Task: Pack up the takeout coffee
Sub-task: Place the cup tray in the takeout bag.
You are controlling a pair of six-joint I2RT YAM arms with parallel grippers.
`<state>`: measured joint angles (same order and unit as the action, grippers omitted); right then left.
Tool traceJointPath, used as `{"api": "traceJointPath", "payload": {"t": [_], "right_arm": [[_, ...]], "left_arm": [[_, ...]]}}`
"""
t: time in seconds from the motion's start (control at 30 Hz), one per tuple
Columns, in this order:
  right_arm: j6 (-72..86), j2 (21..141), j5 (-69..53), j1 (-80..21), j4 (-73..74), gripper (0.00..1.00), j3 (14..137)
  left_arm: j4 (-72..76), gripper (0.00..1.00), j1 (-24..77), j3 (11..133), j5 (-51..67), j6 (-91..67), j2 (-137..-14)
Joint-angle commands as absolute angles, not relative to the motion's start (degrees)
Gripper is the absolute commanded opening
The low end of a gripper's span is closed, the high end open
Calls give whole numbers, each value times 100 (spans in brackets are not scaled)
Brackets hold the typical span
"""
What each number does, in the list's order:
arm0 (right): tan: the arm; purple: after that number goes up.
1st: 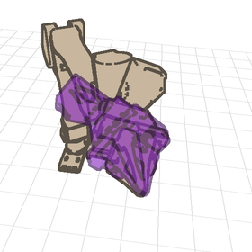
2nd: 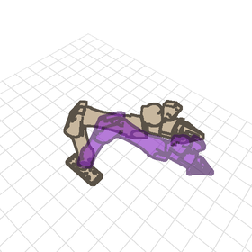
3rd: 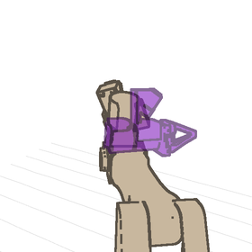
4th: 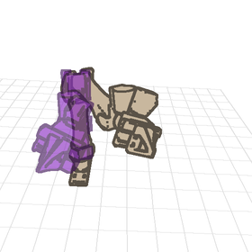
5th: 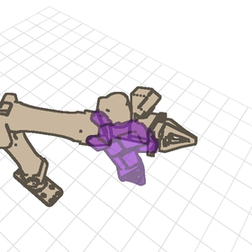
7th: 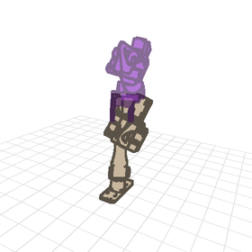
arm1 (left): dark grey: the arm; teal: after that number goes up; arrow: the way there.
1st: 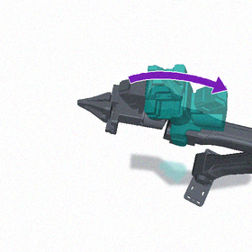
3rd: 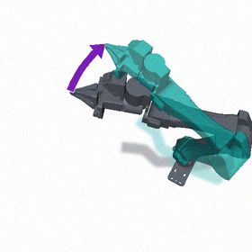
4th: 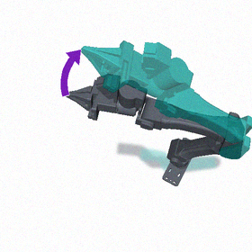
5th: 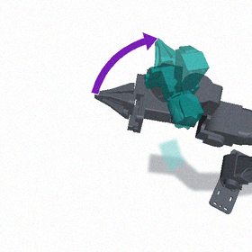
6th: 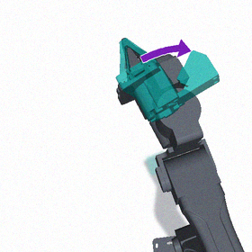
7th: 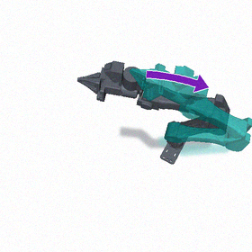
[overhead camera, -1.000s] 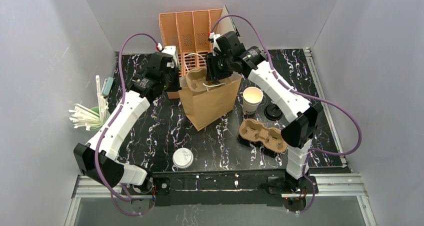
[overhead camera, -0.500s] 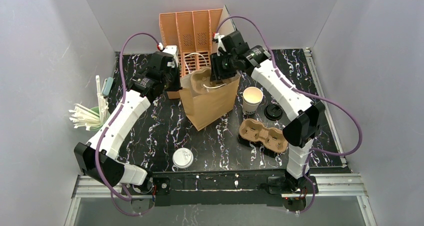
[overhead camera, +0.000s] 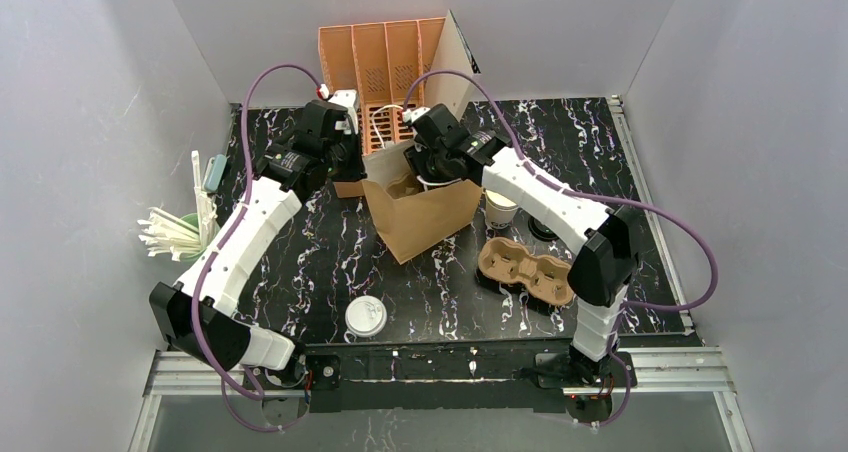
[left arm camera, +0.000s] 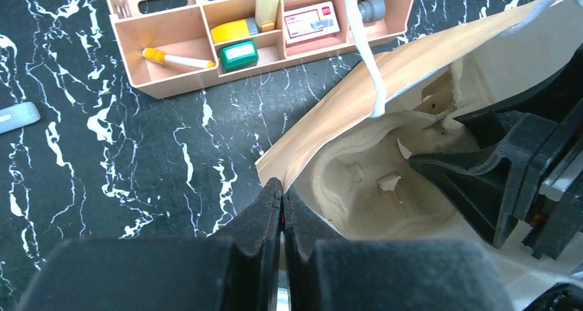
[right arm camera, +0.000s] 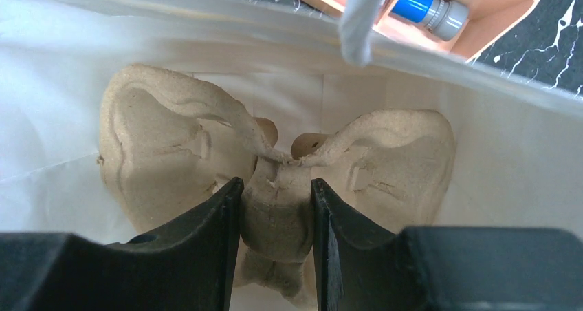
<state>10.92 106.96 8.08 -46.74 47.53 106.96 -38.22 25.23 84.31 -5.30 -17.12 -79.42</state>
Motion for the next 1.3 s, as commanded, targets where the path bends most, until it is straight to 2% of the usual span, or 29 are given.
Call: {"api": "traceJointPath", "payload": {"t": [0.0,0.07,0.17,0.27,0.43,0.53,0.67,0.73,0.77,0.93,0.97,1.03,1.27], "right_arm": [[869,10079,960,-4655,4162,37,10328],[853,10087,914,-4649,4217,37,10316],[824,10099,768,-4654,4263,35,10282],[769,9974,493,-4649,4142,34,10133],[734,9948,439,-4650,4113,34,10081],[759,9957,413,-4650,4113,34,10083],[799,9943,381,-4650,4118,34,10063],[773,9913,350,-4652,4086,34,10003],[748,9895,317,-4657,4072,34,9964],[704,9801,216,-4732,4027,33,9765],[703,9796,243,-4754,4050,33,9736],[678,9813,293,-4823,4128,33,9708],[712,9864,369,-5000,4251,32,9497]], "left_arm": [[-4018,2,2505,8711,-289,-1732,-7919],[-4029,11,2505,8752,-226,-1704,-7898],[-3856,37,2505,8769,275,-1354,-7818],[-3597,52,2505,8684,783,-971,-7700],[-3396,63,2505,8713,1245,-471,-7790],[-3447,65,2505,8832,1337,-234,-8032],[-3461,60,2505,8844,1349,-197,-8295],[-3484,52,2505,8847,1232,-246,-8387],[-3489,47,2505,8862,1126,-272,-8436],[-3546,10,2505,9010,833,-444,-8631],[-3560,5,2505,9063,802,-500,-8650],[-3620,0,2505,9134,826,-624,-8668],[-3702,0,2505,9023,952,-1055,-8639]]}}
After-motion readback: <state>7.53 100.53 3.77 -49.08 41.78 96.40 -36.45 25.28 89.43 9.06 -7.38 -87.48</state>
